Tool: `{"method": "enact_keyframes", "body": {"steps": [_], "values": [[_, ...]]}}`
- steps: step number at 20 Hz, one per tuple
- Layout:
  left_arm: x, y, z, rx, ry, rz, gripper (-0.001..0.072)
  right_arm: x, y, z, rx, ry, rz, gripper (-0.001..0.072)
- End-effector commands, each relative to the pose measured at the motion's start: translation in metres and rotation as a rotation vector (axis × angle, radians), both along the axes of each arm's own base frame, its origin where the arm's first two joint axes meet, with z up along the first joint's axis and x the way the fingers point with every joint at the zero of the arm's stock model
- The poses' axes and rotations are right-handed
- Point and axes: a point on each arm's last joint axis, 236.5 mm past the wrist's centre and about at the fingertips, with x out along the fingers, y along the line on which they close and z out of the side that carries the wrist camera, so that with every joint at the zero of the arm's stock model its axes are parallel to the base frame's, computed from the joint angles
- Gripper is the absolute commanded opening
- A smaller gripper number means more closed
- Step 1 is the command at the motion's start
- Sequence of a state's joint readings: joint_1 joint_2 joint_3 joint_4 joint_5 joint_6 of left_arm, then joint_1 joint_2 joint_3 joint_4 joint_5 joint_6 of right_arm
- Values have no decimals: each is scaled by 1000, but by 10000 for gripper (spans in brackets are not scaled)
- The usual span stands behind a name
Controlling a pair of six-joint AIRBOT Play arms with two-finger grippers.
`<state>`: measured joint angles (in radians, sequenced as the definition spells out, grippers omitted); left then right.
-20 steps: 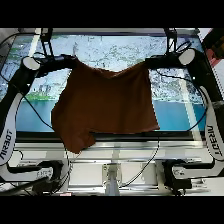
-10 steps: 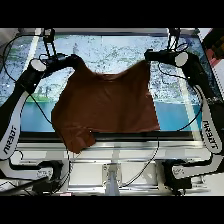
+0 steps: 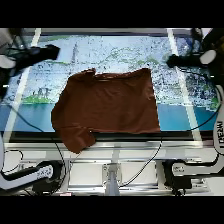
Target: Fold the clothes and pants, and hang the long-sleeved shirts on hangers.
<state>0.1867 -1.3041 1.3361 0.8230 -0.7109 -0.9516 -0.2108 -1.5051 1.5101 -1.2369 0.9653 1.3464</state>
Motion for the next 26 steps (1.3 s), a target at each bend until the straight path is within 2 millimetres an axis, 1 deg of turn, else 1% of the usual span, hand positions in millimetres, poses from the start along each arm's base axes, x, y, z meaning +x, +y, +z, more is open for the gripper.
{"method": "enact_keyframes", "body": {"steps": [1, 2, 3, 4, 5, 6, 7, 8, 9, 10, 12, 14, 16, 19, 20, 21, 22, 23, 26], "values": [[-78, 64, -43, 57, 312, -19, 704, -49, -51, -19, 50, 180, -70, 420], [-103, 79, -63, 48, 430, -30, 703, -55, -60, -21, 58, 196, -88, 420], [-123, 95, -79, 21, 516, -18, 702, -60, -67, -22, 64, 207, -103, 420], [-132, 107, -91, -24, 547, 16, 702, -63, -71, -23, 68, 217, -111, 420], [-142, 119, -109, -66, 587, 49, 703, -65, -74, -23, 71, 222, -117, 420], [-154, 124, -131, -106, 638, 66, 703, -66, -74, -24, 72, 226, -115, 420], [-167, 123, -152, -143, 690, 64, 703, -66, -73, -24, 73, 228, -113, 420], [-183, 115, -172, -182, 750, 43, 703, -66, -71, -24, 73, 226, -107, 420], [-201, 102, -192, -204, 803, -15, 703, -66, -71, -24, 71, 224, -100, 420], [-216, 90, -207, -211, 836, -75, 702, -65, -71, -23, 68, 223, -96, 421], [-237, 73, -230, -212, 870, -147, 703, -65, -71, -23, 67, 219, -97, 420], [-248, 66, -249, -220, 887, -141, 704, -64, -71, -23, 67, 216, -98, 420], [-256, 61, -263, -221, 898, -134, 703, -64, -71, -23, 67, 216, -98, 420], [-264, 57, -276, -196, 890, -157, 690, -63, -72, -22, 66, 211, -100, 420], [-264, 57, -279, -201, 892, -151, 644, -63, -72, -22, 65, 210, -101, 420], [-264, 55, -282, -211, 900, -154, 621, -63, -72, -22, 66, 210, -101, 419], [-263, 52, -285, -234, 906, -156, 619, -63, -72, -22, 66, 210, -101, 419], [-260, 47, -286, -273, 902, -152, 604, -63, -72, -22, 66, 210, -101, 419], [-247, 31, -290, -382, 879, -159, 602, -63, -72, -22, 67, 210, -101, 418]]}}
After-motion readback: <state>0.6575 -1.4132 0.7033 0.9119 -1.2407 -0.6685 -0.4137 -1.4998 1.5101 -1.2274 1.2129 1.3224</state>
